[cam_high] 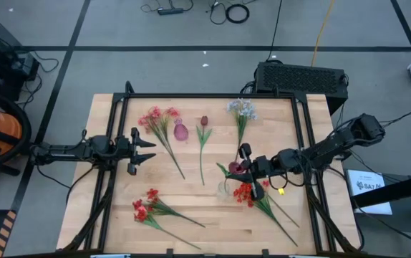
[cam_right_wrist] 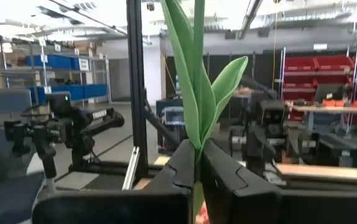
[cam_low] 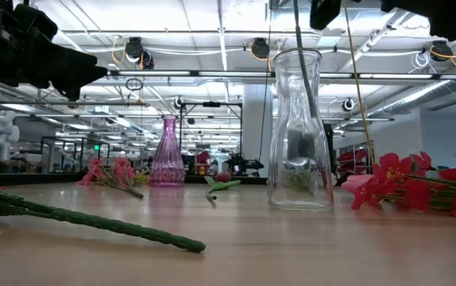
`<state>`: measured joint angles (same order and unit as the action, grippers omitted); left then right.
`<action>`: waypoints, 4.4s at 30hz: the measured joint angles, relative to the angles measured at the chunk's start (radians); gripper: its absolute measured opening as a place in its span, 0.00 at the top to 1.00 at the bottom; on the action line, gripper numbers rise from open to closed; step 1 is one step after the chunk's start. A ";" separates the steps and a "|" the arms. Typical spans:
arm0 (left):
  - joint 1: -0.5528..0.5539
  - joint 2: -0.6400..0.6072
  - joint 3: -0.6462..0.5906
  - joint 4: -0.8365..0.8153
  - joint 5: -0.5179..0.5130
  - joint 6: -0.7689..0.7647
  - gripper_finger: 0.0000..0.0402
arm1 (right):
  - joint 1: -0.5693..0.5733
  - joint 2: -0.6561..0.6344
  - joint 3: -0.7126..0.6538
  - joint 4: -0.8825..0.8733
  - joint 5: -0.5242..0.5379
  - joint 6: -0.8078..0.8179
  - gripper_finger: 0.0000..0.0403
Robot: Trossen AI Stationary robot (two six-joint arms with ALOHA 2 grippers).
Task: Sort flowers into vase by color
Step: Put the right dark red tulip into the transparent flower vase, then put the pink flowers into the violet flower vase
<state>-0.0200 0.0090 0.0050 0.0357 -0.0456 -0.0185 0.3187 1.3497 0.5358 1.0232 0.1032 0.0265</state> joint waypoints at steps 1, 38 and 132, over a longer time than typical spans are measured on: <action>0.000 0.000 0.000 0.000 0.000 0.000 0.54 | 0.000 0.004 0.000 -0.014 0.000 0.009 0.98; 0.000 0.000 0.000 0.000 0.000 0.000 0.54 | 0.003 0.007 0.000 -0.273 -0.001 0.169 0.92; 0.000 0.234 0.257 -0.271 -0.298 -0.538 0.54 | -0.301 -0.412 -0.001 -1.701 0.013 1.442 1.00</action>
<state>-0.0200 0.2434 0.2625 -0.2351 -0.3433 -0.5562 0.0181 0.9377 0.5350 -0.6782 0.1160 1.4680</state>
